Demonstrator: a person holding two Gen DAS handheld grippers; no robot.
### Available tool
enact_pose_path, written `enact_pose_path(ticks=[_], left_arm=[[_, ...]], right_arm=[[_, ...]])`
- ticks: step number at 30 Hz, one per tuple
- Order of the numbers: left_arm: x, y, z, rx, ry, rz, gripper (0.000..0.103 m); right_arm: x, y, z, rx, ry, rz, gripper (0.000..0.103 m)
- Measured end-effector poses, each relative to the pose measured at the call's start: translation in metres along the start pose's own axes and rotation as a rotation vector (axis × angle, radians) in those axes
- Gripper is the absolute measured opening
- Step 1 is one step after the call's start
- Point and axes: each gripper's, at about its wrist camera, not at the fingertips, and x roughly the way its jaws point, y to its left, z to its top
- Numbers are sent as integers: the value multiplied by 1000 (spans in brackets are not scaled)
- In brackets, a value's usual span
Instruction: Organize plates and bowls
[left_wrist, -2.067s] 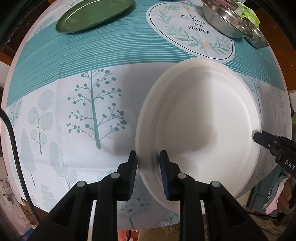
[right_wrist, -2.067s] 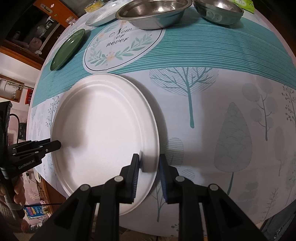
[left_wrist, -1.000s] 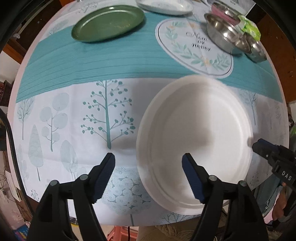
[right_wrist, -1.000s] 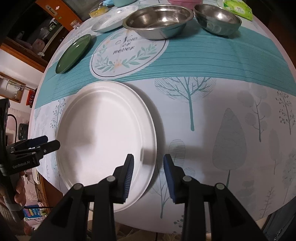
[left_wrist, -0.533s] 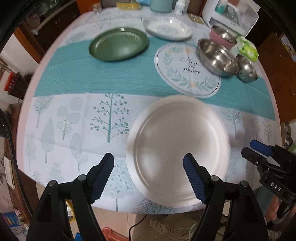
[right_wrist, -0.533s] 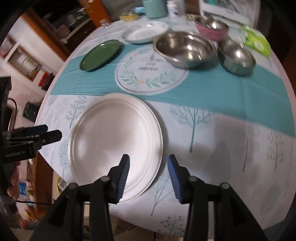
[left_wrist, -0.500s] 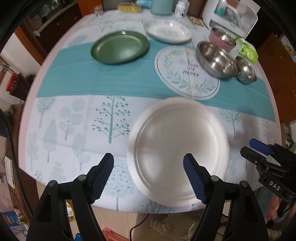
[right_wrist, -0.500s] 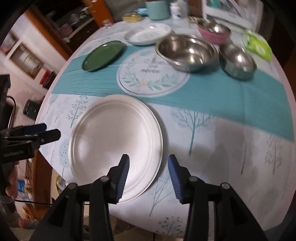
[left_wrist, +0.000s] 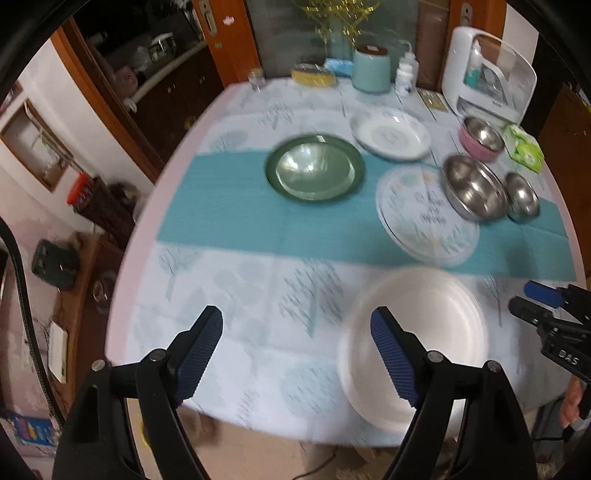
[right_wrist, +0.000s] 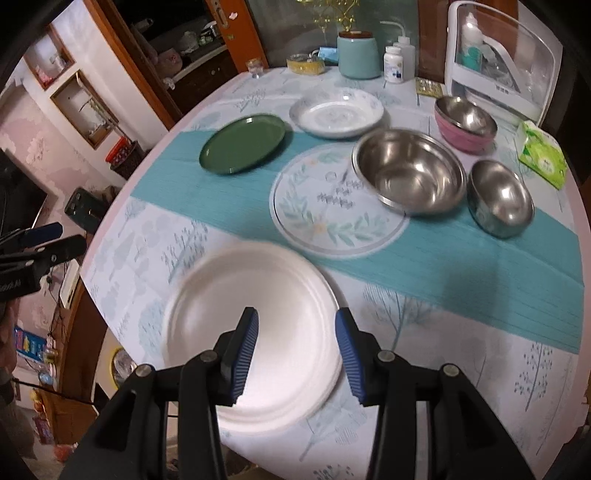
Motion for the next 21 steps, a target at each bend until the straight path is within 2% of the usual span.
enact_pose_path(ticks=[6,10,13,18,21], left_arm=[[15,43,66,71,-87,-23,88],[53,72,114,121,-131,-69,90],[98,89,149,113,-105,-108,90],[167,102,188,39,-33,-233,90],[203,101,201,18,-2,-247,90]], right_arm=[[1,12,49,122,-33,4,44],[14,22,85,240,-65,30,49],[35,28,111,312,-80,20,50],[74,36,149,381,-76,-7,50],[95,38,168,397,-65,-46,50]])
